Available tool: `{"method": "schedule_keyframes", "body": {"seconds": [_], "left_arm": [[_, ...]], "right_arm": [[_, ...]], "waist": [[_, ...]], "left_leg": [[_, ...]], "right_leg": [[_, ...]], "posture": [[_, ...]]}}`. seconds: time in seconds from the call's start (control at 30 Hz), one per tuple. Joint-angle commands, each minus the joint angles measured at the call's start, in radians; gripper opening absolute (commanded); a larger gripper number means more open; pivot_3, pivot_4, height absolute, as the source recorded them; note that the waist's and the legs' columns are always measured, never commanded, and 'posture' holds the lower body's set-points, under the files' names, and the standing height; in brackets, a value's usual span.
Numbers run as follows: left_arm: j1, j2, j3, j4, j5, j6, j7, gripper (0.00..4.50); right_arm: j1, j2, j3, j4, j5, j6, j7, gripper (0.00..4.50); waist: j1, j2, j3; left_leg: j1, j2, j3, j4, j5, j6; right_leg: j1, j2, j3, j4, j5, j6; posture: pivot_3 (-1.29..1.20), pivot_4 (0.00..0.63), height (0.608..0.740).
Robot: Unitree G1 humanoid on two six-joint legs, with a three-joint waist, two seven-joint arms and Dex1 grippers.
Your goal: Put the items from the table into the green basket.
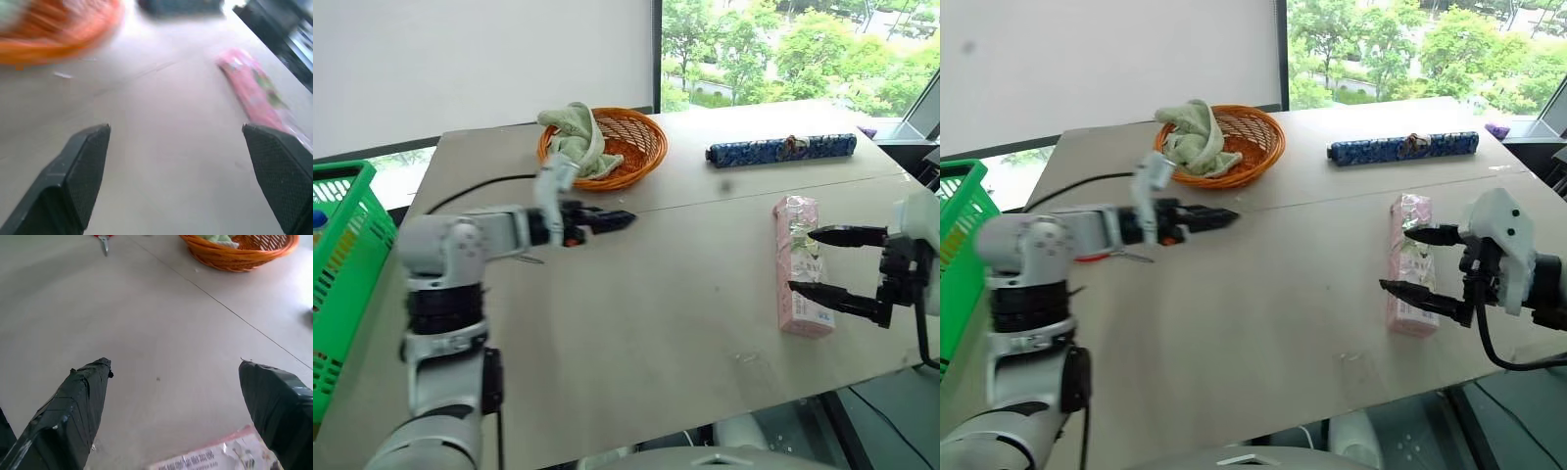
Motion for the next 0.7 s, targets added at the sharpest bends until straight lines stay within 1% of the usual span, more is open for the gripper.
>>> {"method": "schedule_keyframes", "body": {"seconds": [0.03,0.1,0.13,0.2,0.3,0.4,0.47,0.53,0.6,0.7], "left_arm": [[-0.053,-0.109,-0.137,-0.022,0.015,-0.045,0.034,4.48],[-0.07,-0.175,-0.172,0.029,0.023,-0.091,0.031,4.48],[-0.079,-0.201,-0.185,0.052,0.026,-0.105,0.03,4.48],[-0.092,-0.224,-0.255,0.088,0.054,-0.128,0.026,4.48],[-0.125,-0.275,-0.338,0.16,0.093,-0.151,0.032,4.48],[-0.189,-0.38,-0.345,0.272,0.121,-0.167,0.074,4.48],[-0.238,-0.456,-0.329,0.357,0.138,-0.184,0.101,4.48],[-0.28,-0.508,-0.308,0.429,0.156,-0.194,0.128,4.48],[-0.309,-0.54,-0.306,0.48,0.175,-0.217,0.142,4.48],[-0.33,-0.561,-0.32,0.521,0.202,-0.238,0.148,4.48]], "right_arm": [[0.052,-0.004,-0.082,-0.044,-0.053,0.036,-0.056,4.5],[0.108,-0.023,-0.086,-0.064,-0.071,0.13,-0.106,4.5],[0.121,-0.013,-0.096,-0.07,-0.043,0.164,-0.121,4.5],[0.13,0.009,-0.114,-0.08,0.011,0.22,-0.145,4.5],[0.128,0.032,-0.116,-0.082,0.01,0.251,-0.196,4.5],[0.152,0.046,-0.146,-0.099,0.012,0.266,-0.203,4.5],[0.179,0.049,-0.176,-0.115,0.009,0.275,-0.2,4.5],[0.206,0.05,-0.189,-0.121,-0.021,0.273,-0.21,4.5],[0.223,0.055,-0.196,-0.122,-0.037,0.283,-0.223,4.5],[0.233,0.064,-0.204,-0.126,-0.027,0.295,-0.228,4.5]], "waist": [[-0.009,0.0,0.0],[-0.023,0.0,0.0],[-0.031,0.0,0.0],[-0.05,0.001,0.0],[-0.062,0.002,-0.001],[-0.07,0.002,0.0],[-0.069,0.002,0.0],[-0.079,0.002,0.0],[-0.091,0.002,0.0],[-0.115,0.003,0.0]], "left_leg": [[0.001,0.0,0.001,0.0,0.0,0.0],[0.001,0.0,0.002,0.0,0.0,0.0],[0.002,0.0,0.002,0.0,0.0,0.0],[0.002,0.001,0.004,0.0,0.0,0.0],[0.005,0.001,0.007,0.0,0.0,0.0],[0.007,0.001,0.01,0.0,0.0,0.0],[0.005,0.0,0.01,0.001,0.0,0.001],[0.004,-0.001,0.011,0.001,-0.001,0.002],[0.004,-0.001,0.013,0.001,-0.003,0.005],[0.004,-0.001,0.016,0.0,-0.004,0.007]], "right_leg": [[0.0,0.001,0.001,0.0,-0.002,0.003],[0.001,0.002,0.002,0.0,-0.002,0.003],[0.001,0.002,0.003,0.0,-0.002,0.003],[0.001,0.004,0.005,0.0,-0.002,0.003],[0.002,0.006,0.007,0.0,-0.002,0.003],[0.004,0.007,0.007,0.0,-0.002,0.003],[0.004,0.006,0.007,-0.001,-0.002,0.004],[0.004,0.006,0.007,-0.003,-0.002,0.004],[0.003,0.006,0.009,-0.003,-0.003,0.006],[0.003,0.006,0.011,-0.003,-0.004,0.007]], "posture": [[-0.2,0.079,0.74],[-0.23,0.078,0.74],[-0.23,0.076,0.74],[-0.24,0.076,0.74],[-0.25,0.074,0.74],[-0.27,0.073,0.74],[-0.28,0.072,0.74],[-0.31,0.071,0.74],[-0.31,0.07,0.74],[-0.32,0.07,0.74]]}}
